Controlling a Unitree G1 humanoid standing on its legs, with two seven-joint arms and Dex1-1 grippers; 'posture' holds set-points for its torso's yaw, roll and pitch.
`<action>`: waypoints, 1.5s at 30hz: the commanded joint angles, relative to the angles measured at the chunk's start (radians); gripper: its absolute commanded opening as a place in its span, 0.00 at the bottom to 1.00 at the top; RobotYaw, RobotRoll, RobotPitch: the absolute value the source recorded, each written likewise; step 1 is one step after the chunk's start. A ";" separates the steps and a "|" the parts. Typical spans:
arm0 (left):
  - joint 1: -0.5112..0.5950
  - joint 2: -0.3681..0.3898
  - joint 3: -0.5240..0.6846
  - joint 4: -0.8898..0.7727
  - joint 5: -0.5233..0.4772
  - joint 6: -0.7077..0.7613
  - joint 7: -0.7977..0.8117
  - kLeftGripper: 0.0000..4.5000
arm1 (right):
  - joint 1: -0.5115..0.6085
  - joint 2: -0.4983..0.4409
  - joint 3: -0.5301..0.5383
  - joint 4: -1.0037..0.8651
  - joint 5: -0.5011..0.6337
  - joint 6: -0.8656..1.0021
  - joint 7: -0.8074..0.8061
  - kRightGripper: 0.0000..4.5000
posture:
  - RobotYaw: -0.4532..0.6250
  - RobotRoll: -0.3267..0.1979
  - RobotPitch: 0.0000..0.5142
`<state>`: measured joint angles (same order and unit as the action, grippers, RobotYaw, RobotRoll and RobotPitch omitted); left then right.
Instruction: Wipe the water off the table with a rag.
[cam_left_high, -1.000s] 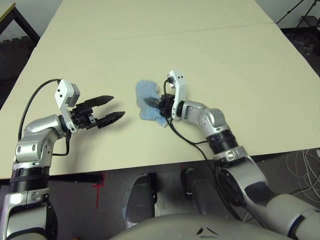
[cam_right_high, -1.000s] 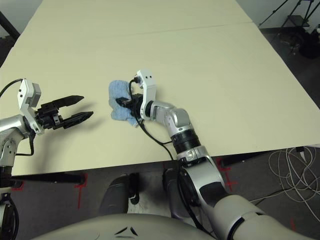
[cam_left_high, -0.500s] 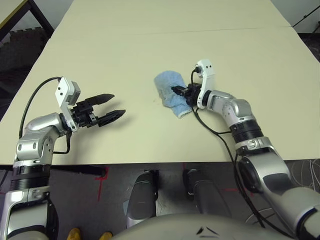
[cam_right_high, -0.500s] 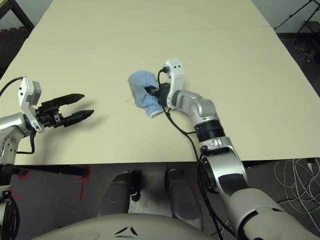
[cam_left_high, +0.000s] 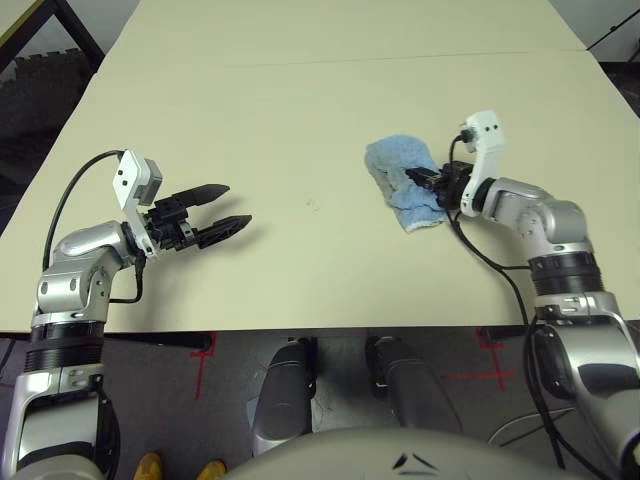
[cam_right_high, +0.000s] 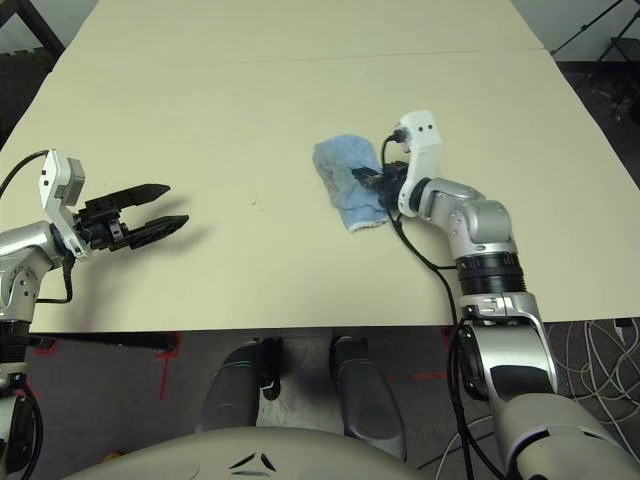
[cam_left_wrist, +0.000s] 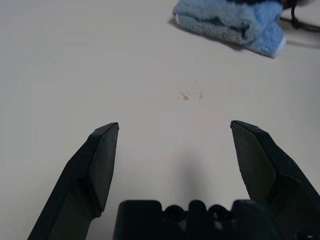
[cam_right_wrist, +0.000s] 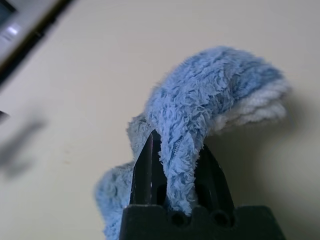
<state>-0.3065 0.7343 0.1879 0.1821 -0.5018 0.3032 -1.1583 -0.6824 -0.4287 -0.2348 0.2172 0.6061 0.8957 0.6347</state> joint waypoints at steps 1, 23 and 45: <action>-0.014 -0.007 -0.020 0.037 0.019 -0.012 -0.014 1.00 | -0.037 -0.094 -0.057 -0.031 0.054 0.084 0.027 0.03 | 0.32 0.62 0.39; -0.035 -0.003 -0.021 0.058 0.027 -0.021 -0.022 1.00 | 0.015 -0.233 0.042 0.405 -0.253 -0.301 0.069 0.03 | 0.33 0.62 0.38; -0.093 -0.038 -0.012 0.107 0.037 -0.052 0.017 1.00 | 0.036 -0.295 -0.038 0.485 -0.269 -0.478 0.158 0.58 | 0.31 0.62 0.36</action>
<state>-0.3931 0.7022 0.1708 0.2620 -0.4759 0.2617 -1.1509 -0.6583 -0.7008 -0.2432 0.7139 0.3165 0.4374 0.7713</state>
